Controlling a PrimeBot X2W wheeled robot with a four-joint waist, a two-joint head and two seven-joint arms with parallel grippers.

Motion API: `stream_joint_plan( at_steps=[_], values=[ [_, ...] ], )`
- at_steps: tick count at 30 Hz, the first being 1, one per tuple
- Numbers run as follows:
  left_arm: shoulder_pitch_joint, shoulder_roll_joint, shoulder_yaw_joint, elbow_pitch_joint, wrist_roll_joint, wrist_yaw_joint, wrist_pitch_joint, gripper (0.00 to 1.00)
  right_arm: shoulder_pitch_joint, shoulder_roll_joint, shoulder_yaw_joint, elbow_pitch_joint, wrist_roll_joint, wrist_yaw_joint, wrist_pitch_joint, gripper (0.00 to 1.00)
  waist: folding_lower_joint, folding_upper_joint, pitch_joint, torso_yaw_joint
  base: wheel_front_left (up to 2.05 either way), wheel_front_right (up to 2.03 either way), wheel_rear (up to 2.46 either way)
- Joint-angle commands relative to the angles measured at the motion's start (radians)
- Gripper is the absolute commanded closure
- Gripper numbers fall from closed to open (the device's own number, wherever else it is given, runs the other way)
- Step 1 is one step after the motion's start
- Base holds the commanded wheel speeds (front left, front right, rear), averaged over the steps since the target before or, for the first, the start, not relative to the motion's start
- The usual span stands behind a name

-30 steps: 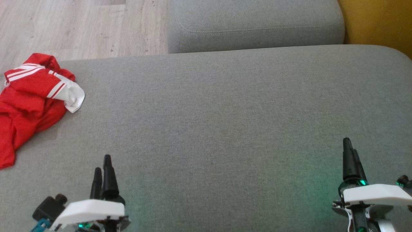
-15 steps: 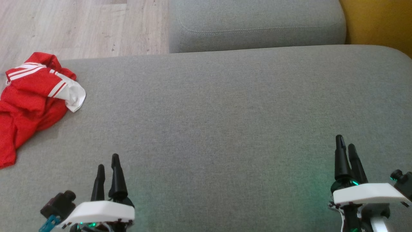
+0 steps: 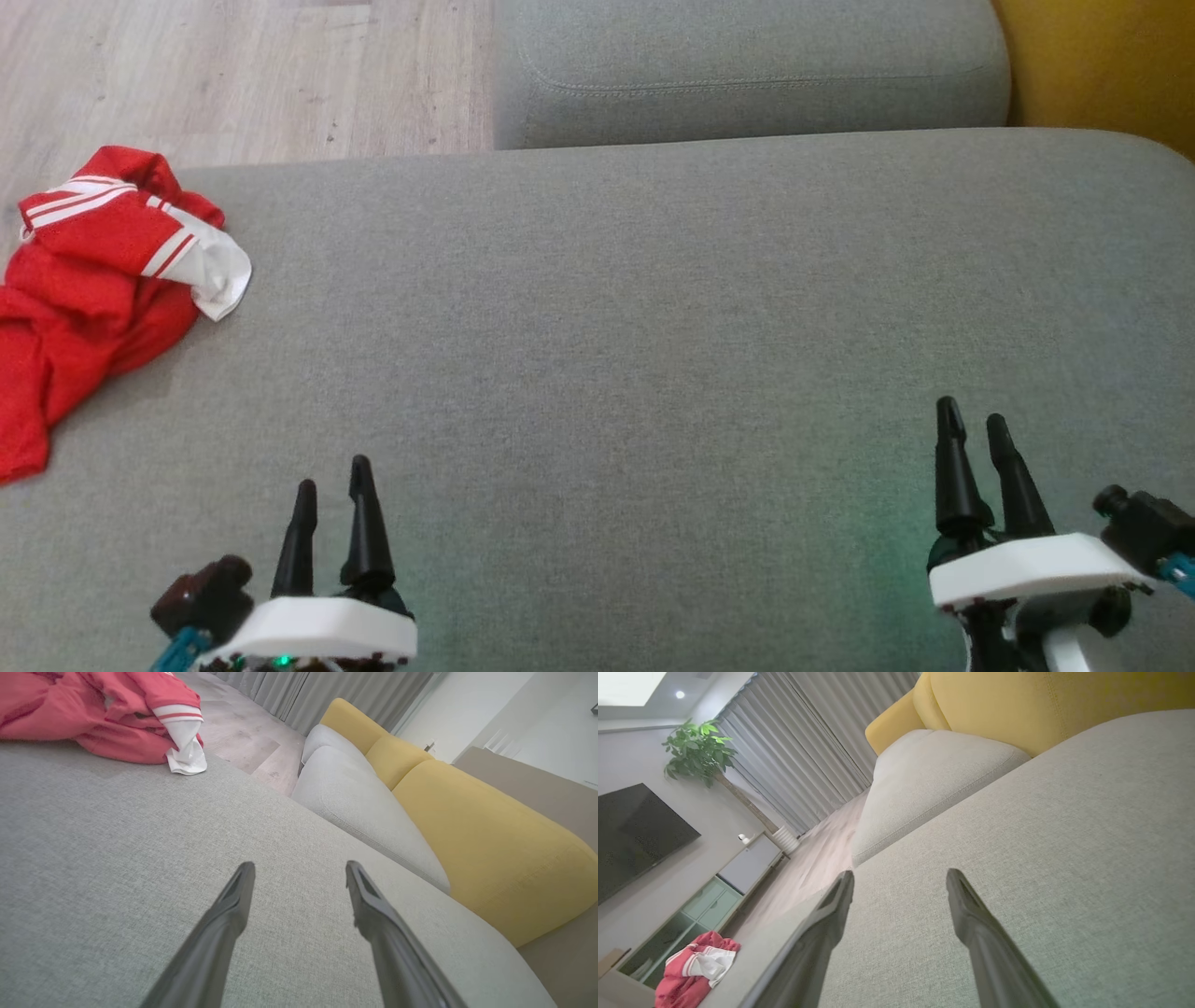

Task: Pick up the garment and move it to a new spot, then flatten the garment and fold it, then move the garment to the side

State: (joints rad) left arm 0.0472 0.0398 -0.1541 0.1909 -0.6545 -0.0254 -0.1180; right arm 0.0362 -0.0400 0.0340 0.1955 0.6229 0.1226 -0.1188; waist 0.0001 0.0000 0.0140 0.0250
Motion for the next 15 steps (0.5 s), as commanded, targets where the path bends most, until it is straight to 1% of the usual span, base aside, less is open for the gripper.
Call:
stream_joint_plan(
  at_steps=[1, 15],
  values=[
    [-0.023, 0.008, 0.014, -0.027, 0.032, 0.006, -0.017, 0.00, -0.016, -0.007, 0.024, -0.030, -0.034, 0.005, -0.017, 0.00, 0.0000, 0.0000, 0.000, 0.001, 0.00, 0.00, 0.00],
    [-0.017, 0.009, -0.008, 0.002, 0.188, 0.021, -0.059, 0.00, -0.008, -0.008, 0.059, -0.013, -0.212, 0.006, -0.059, 0.00, 0.0000, 0.0000, -0.005, 0.009, 0.00, 0.00, 0.00]
  ],
)
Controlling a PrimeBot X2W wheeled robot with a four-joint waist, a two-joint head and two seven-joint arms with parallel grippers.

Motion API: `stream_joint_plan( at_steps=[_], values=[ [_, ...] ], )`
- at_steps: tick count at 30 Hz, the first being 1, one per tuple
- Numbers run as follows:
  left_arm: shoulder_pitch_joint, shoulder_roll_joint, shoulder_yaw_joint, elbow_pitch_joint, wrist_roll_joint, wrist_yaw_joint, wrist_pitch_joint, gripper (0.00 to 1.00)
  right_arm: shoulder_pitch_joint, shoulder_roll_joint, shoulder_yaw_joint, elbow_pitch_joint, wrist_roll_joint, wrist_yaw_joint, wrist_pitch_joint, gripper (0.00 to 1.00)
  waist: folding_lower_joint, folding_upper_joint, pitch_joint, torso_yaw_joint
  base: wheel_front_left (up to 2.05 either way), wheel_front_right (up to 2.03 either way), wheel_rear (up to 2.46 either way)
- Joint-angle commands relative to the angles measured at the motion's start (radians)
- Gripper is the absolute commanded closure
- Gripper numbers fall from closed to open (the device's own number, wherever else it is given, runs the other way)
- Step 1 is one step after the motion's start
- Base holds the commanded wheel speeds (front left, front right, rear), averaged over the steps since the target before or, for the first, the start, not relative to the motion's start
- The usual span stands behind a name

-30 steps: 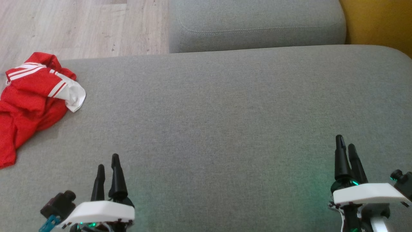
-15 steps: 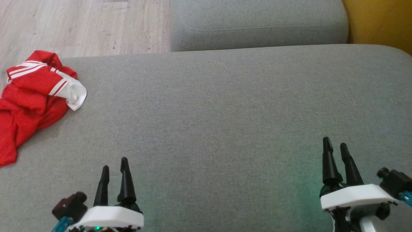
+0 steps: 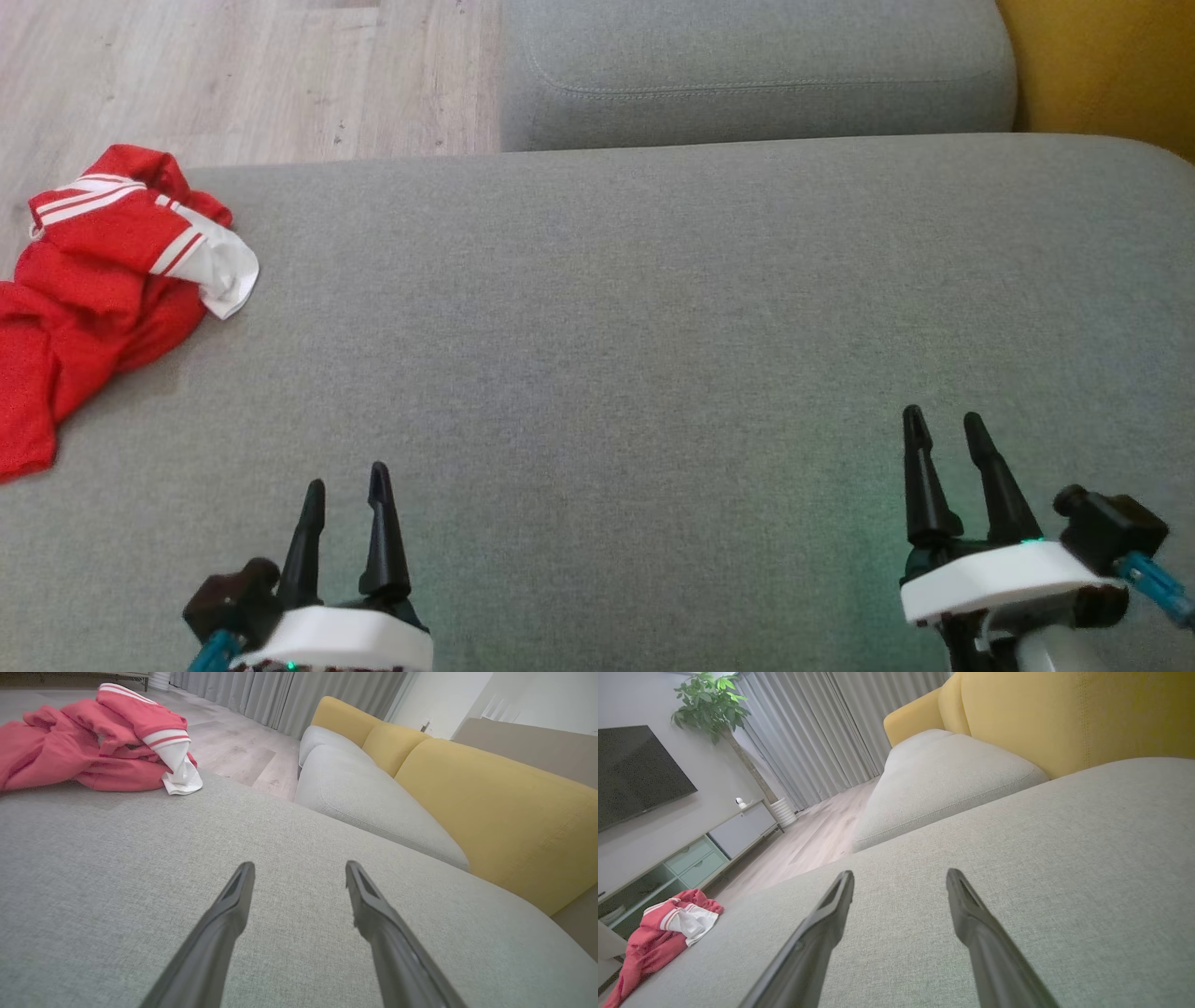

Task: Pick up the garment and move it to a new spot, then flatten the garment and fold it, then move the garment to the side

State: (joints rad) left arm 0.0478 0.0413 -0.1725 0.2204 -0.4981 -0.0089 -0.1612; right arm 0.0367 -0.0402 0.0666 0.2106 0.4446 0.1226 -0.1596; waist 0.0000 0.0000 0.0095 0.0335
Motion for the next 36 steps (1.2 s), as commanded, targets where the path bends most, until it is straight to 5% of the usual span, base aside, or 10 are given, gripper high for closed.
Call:
stream_joint_plan(
  at_steps=[1, 29, 36],
  values=[
    [-0.017, 0.007, 0.008, -0.026, 0.043, 0.006, -0.018, 0.00, -0.007, -0.008, 0.029, -0.027, -0.046, 0.006, -0.021, 0.00, 0.0000, 0.0000, -0.002, 0.001, 0.00, 0.00, 0.00],
    [0.009, 0.009, -0.022, 0.023, 0.309, 0.050, -0.099, 0.00, 0.014, -0.010, 0.071, 0.001, -0.341, 0.008, -0.100, 0.00, 0.0000, 0.0000, -0.011, 0.011, 0.00, 0.00, 0.00],
    [0.007, 0.009, -0.020, 0.038, 0.293, 0.057, -0.101, 0.00, 0.012, -0.010, 0.066, 0.008, -0.344, 0.008, -0.102, 0.00, 0.0000, 0.0000, -0.011, 0.010, 0.00, 0.00, 0.00]
  ],
)
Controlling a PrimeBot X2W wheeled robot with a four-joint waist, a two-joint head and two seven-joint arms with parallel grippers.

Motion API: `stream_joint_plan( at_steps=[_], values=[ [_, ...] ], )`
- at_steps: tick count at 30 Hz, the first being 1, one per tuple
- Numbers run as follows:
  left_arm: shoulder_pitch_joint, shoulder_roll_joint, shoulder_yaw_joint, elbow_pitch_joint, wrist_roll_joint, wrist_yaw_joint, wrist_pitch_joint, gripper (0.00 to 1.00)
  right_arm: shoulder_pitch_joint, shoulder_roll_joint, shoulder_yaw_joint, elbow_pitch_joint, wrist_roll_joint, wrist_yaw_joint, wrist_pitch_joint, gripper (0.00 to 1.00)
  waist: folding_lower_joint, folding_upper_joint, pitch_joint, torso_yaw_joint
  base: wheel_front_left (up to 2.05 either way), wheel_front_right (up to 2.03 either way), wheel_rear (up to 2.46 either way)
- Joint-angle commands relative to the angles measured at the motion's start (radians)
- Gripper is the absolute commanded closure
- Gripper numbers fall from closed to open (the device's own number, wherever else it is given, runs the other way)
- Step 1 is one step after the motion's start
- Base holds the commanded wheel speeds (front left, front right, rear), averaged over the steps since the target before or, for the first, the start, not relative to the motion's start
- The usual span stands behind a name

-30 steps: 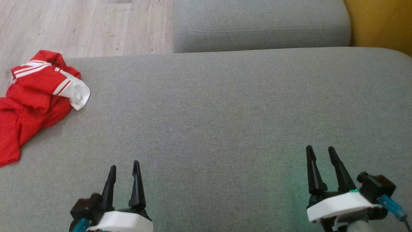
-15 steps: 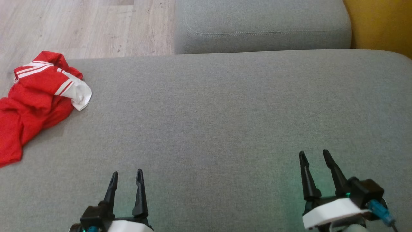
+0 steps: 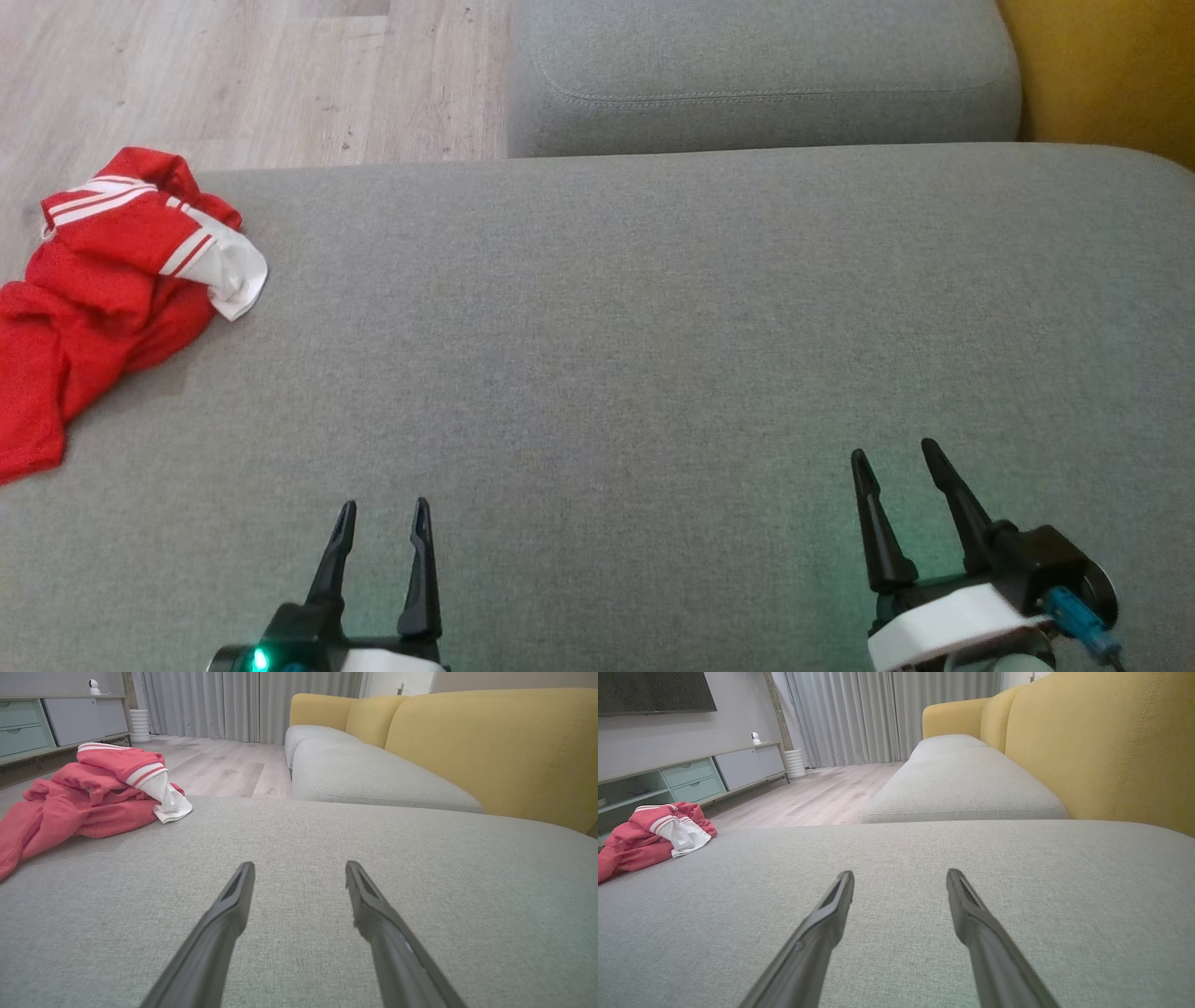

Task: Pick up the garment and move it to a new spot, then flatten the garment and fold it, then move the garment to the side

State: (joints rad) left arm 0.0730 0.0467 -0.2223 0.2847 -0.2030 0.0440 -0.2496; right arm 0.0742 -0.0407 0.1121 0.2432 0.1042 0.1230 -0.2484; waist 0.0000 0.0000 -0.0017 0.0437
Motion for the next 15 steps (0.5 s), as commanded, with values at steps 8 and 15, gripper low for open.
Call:
stream_joint_plan(
  at_steps=[8, 15],
  values=[
    [-0.023, 0.004, 0.029, -0.013, 0.002, 0.008, -0.012, 0.00, -0.026, -0.009, 0.012, -0.021, -0.004, 0.008, -0.013, 0.00, 0.0000, 0.0000, 0.001, 0.000, 0.00, 0.00, 0.00],
    [-0.025, 0.004, 0.028, -0.006, 0.003, 0.012, -0.012, 0.00, -0.027, -0.009, 0.006, -0.016, -0.007, 0.008, -0.013, 0.00, 0.0000, 0.0000, 0.001, 0.002, 0.00, 0.00, 0.00]
  ],
)
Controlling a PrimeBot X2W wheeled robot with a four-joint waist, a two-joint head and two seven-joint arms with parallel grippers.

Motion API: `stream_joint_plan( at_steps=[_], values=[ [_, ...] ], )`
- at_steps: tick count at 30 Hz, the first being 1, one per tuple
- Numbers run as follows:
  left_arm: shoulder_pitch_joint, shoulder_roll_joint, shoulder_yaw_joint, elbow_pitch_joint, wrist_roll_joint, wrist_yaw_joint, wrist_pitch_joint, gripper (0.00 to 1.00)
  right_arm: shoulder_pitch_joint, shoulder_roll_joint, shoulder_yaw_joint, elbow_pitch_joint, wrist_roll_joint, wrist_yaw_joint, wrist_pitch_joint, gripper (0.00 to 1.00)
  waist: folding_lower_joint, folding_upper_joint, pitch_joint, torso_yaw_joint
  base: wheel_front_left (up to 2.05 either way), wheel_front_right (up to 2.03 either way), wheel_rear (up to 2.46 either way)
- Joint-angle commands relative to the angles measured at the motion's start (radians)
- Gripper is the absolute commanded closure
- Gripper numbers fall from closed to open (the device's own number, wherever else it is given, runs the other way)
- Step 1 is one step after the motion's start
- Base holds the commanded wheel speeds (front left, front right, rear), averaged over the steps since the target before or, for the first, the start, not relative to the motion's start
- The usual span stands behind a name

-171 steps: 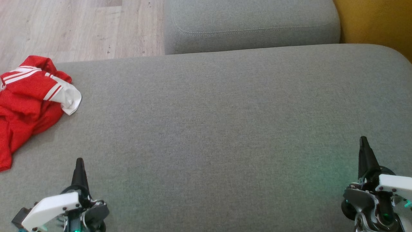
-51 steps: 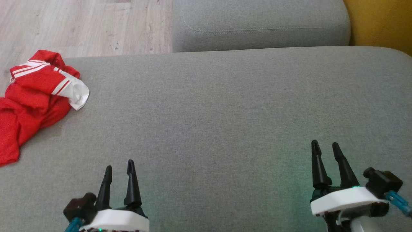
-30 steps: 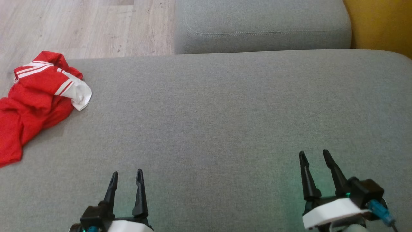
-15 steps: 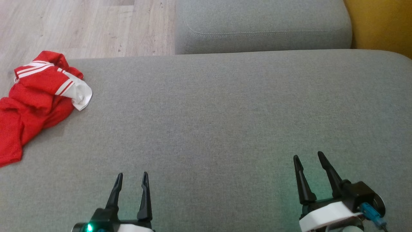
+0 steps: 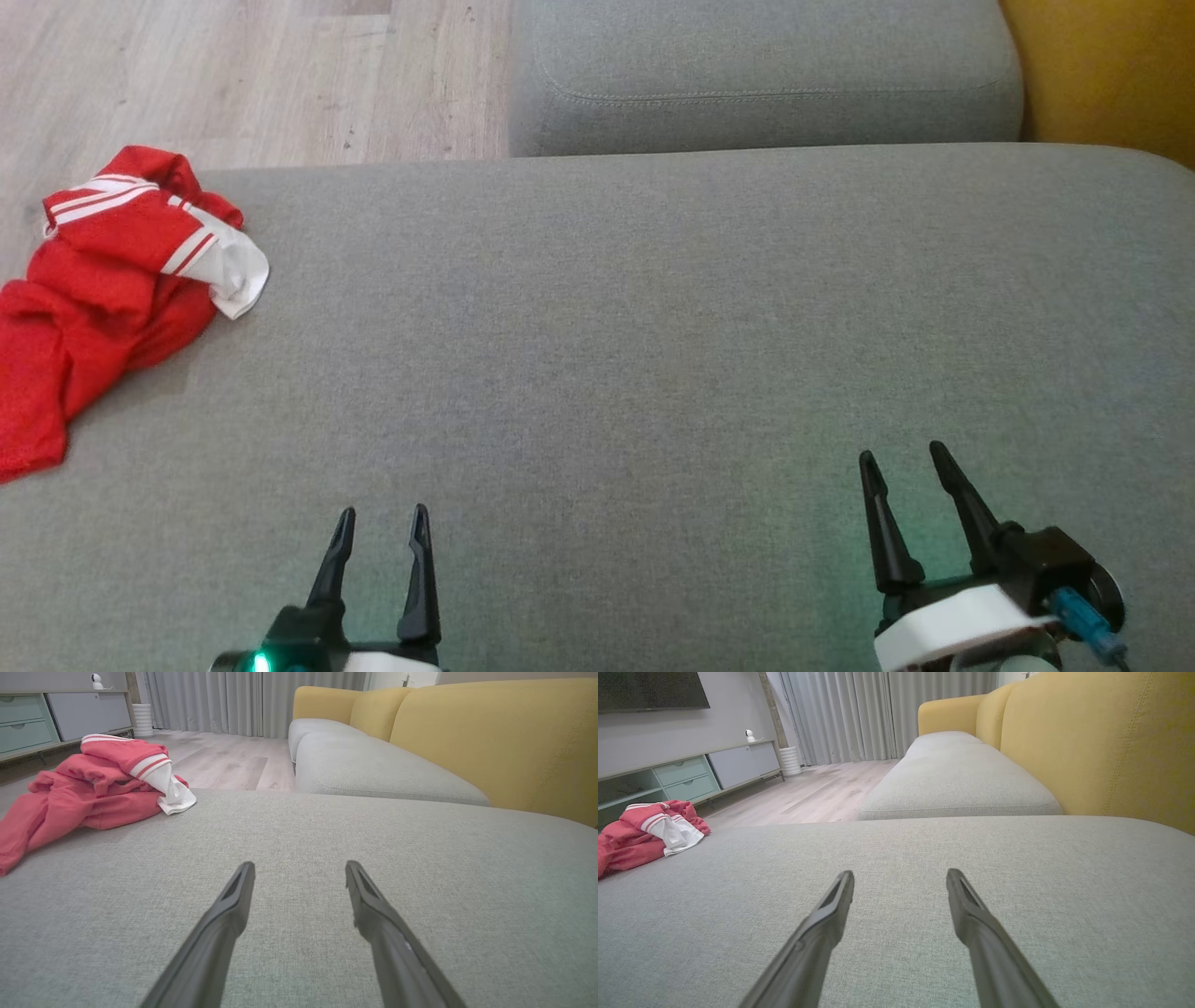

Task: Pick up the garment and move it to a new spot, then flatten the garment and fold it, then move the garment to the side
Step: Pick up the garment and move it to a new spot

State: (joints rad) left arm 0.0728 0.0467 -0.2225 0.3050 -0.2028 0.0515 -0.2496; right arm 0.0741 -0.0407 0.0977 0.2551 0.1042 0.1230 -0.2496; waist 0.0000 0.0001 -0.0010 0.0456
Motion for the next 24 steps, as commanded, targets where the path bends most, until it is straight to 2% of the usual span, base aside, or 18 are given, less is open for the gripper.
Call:
stream_joint_plan(
  at_steps=[1, 6, 11, 17, 18, 24],
  values=[
    [-0.025, 0.004, 0.029, -0.026, 0.003, 0.005, -0.012, 0.00, -0.027, -0.009, 0.019, -0.028, -0.008, 0.008, -0.012, 0.00, 0.0000, -0.0001, 0.000, 0.001, 0.00, 0.00, 0.00],
    [-0.030, 0.004, 0.025, -0.026, 0.004, 0.003, -0.012, 0.00, -0.023, -0.009, 0.008, -0.031, -0.011, 0.008, -0.012, 0.00, 0.0000, -0.0001, 0.001, 0.012, 0.00, 0.00, 0.00],
    [-0.044, 0.004, 0.020, -0.030, 0.005, 0.006, -0.012, 0.00, -0.009, -0.009, -0.019, -0.040, -0.013, 0.008, -0.012, 0.00, 0.0000, -0.0001, 0.005, 0.077, 0.00, 0.00, 0.00],
    [-0.051, 0.006, 0.037, -0.039, 0.010, 0.010, -0.012, 0.00, -0.012, -0.009, -0.022, -0.051, -0.016, 0.008, -0.012, 0.00, 0.0000, -0.0001, 0.013, 0.209, 0.00, 0.00, 0.00],
    [-0.053, 0.006, 0.044, -0.046, 0.012, 0.012, -0.012, 0.00, -0.015, -0.009, -0.019, -0.051, -0.015, 0.008, -0.012, 0.00, 0.0000, -0.0001, 0.015, 0.258, 0.00, 0.00, 0.00],
    [-0.053, 0.008, 0.064, -0.057, 0.010, 0.013, -0.012, 0.00, -0.025, -0.009, -0.001, -0.049, -0.014, 0.008, -0.012, 0.00, 0.0000, -0.0001, 0.019, 0.388, 0.00, 0.00, 0.00]
  ],
)
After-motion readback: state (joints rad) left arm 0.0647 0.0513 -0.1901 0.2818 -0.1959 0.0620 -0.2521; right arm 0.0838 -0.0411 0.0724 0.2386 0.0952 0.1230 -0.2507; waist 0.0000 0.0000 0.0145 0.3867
